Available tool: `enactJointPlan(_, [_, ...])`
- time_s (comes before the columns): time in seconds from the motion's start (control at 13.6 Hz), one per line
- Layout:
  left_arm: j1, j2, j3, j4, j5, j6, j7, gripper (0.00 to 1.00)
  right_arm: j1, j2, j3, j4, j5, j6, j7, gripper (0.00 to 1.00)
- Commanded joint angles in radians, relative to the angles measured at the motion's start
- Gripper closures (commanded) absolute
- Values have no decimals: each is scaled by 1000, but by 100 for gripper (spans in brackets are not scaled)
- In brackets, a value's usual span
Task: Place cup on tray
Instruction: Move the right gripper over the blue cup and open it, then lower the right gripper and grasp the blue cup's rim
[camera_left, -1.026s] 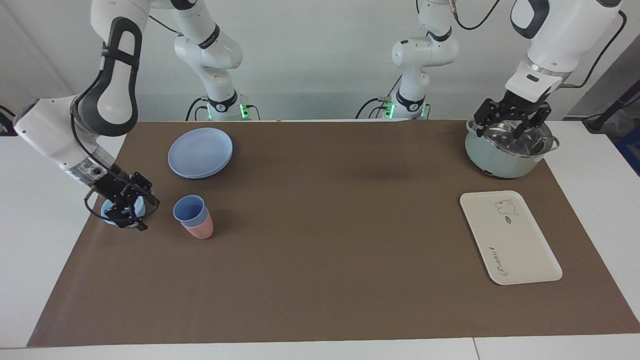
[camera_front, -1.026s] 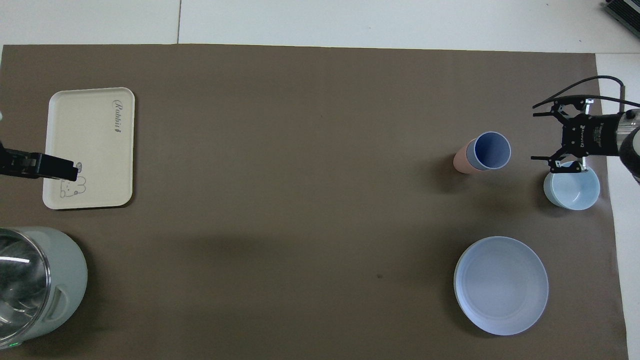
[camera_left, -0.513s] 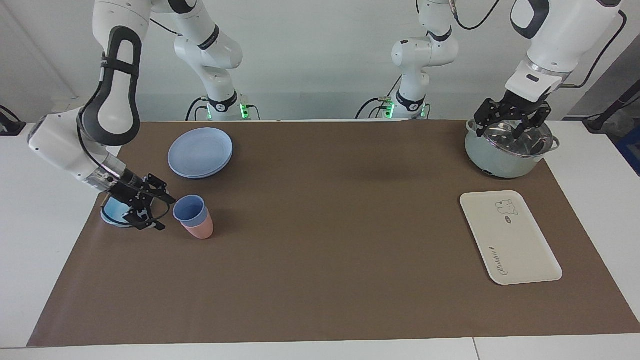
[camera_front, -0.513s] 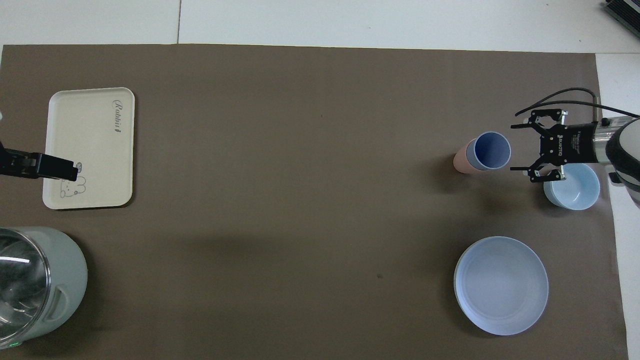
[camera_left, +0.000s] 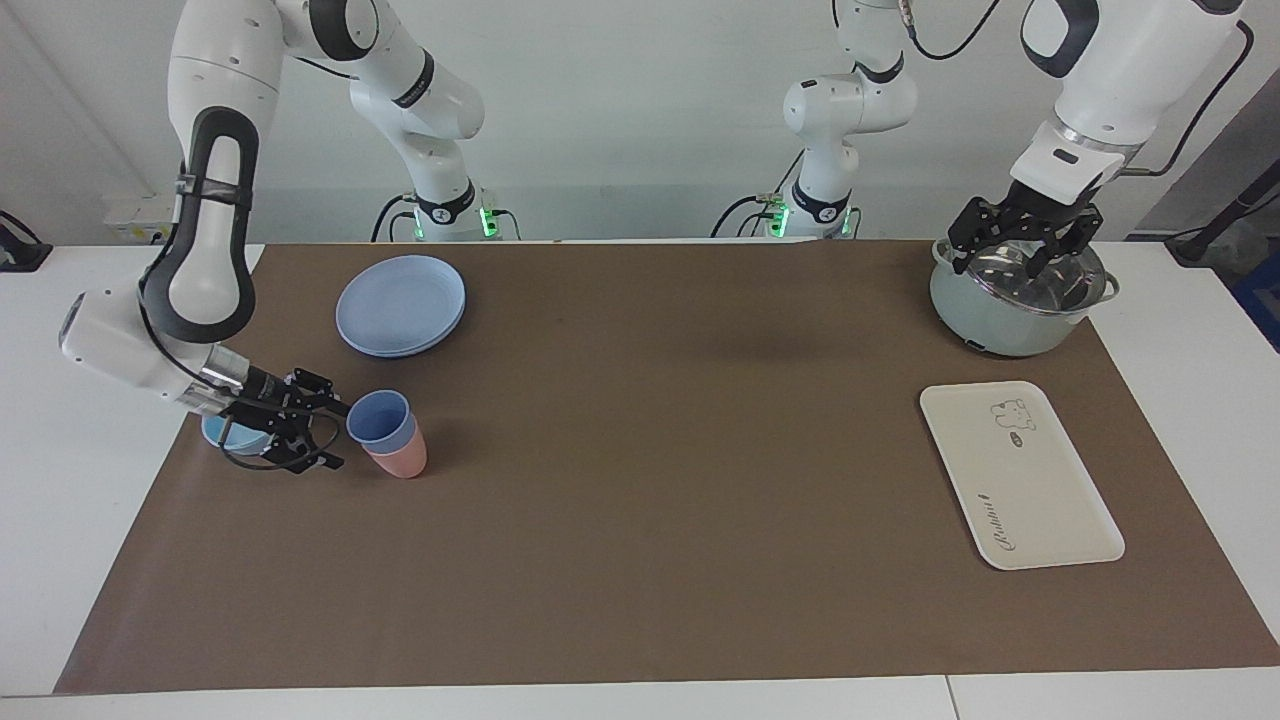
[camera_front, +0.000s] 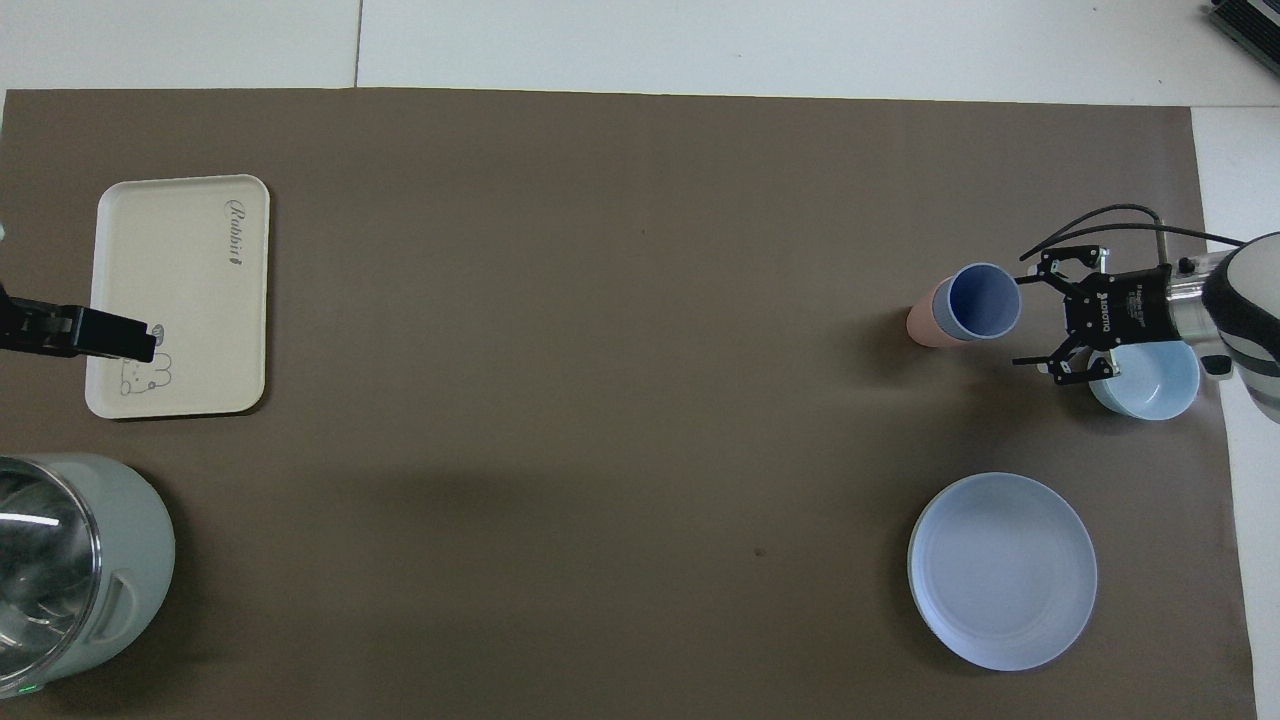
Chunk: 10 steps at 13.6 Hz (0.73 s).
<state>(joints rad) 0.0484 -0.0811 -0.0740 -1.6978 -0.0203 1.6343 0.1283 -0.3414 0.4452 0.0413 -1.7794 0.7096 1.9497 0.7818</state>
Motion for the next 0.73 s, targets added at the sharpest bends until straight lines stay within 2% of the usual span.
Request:
enactJointPlan(0.0, [13, -19, -7, -23, 13, 12, 14, 0, -11, 70, 9, 54, 47, -32, -24, 1])
enactJointPlan(0.37, [13, -17, -7, -23, 13, 13, 14, 0, 5, 73, 9, 49, 83, -49, -26, 2])
enactJointPlan(0.66, [13, -17, -7, -23, 13, 12, 14, 0, -1, 90, 9, 43, 131, -120, -50, 2])
